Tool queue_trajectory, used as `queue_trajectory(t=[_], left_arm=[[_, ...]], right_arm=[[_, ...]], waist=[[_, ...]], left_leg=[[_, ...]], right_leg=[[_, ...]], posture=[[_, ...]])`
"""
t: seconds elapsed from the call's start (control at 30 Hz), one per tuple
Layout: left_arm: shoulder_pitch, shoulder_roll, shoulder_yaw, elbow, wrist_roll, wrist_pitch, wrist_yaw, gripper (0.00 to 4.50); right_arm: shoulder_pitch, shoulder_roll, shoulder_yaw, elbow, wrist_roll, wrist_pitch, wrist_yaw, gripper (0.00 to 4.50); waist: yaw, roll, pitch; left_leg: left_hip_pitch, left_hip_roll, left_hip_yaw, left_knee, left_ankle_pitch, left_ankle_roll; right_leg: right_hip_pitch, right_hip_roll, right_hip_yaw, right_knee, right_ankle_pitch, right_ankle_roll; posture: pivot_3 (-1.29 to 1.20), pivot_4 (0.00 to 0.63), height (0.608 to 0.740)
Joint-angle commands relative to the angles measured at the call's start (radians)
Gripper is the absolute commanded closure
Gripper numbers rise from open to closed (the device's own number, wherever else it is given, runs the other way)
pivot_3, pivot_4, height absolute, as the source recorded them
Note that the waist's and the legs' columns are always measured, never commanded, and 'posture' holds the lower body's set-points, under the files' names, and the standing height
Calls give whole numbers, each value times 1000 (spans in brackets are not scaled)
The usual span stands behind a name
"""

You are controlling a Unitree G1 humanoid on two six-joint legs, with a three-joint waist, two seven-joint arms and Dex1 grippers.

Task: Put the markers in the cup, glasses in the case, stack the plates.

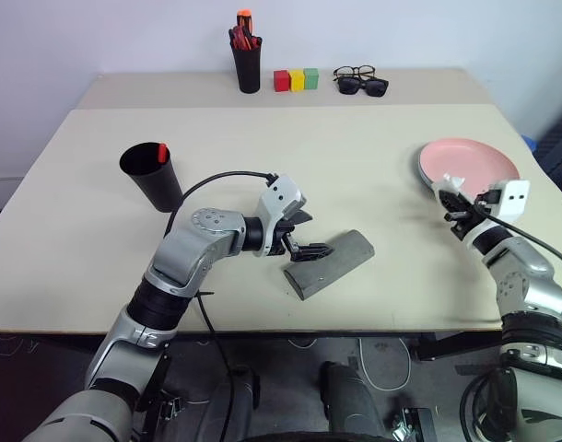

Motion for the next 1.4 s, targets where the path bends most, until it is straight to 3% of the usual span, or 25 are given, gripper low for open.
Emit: queue_trajectory(t=[0.03,0.27,0.37,0.5,0.7,0.8,0.9,1.07,1.23,1.4], left_arm=[[-2,-4,21,-39,-15,-9,8,0],[9,-10,77,-51,-40,38,67,0],[26,1,93,-74,-39,48,88,0],[57,5,123,-91,-26,11,129,0],[203,-40,148,-102,108,-383,241,0],[260,-11,148,-68,171,-513,249,0],[328,-7,231,-47,57,-565,158,0],[459,55,306,-44,35,-654,90,0],[567,133,355,-90,64,-692,95,0],[625,189,397,-123,27,-695,44,0]], right_arm=[[-114,-53,-37,59,-12,-104,-15,4452],[-373,-115,37,474,-147,-324,-7,4452],[-449,-131,64,602,-195,-379,-16,3646],[-489,-144,73,667,-228,-443,-48,1698],[-422,-163,52,598,-215,-533,-10,1698],[-262,-164,32,384,-141,-461,103,1698],[4,-164,0,8,-37,-289,153,1698],[457,-196,-120,-499,92,-54,178,1698],[799,-191,-320,-733,164,83,209,1698],[1008,-139,-456,-817,188,102,255,1698]], waist=[[-2,0,0],[-9,0,0],[-16,-1,0],[-22,0,0],[-21,0,0],[-16,-1,0],[-6,0,0],[6,2,-1],[10,2,-1],[10,1,-1]], left_leg=[[0,0,0,0,0,0],[0,0,0,-1,0,0],[0,0,0,-1,0,0],[-1,0,0,-1,0,0],[0,0,0,-2,0,0],[0,0,0,-1,0,0],[0,0,0,-1,0,0],[0,0,0,-1,0,0],[0,1,0,0,0,0],[0,1,0,1,-1,0]], right_leg=[[0,0,0,0,0,0],[0,0,0,-1,0,0],[0,0,0,-1,0,0],[0,0,0,-1,0,0],[0,0,1,-2,0,0],[0,0,0,-1,0,0],[0,0,0,-2,0,0],[-1,0,1,0,-1,-2],[0,0,1,-1,-3,-5],[1,0,0,-2,-5,-2]], posture=[[0,150,739],[0,150,739],[0,150,739],[0,150,739],[0,150,739],[0,150,739],[0,150,739],[0,150,739],[0,150,739],[0,150,739]])
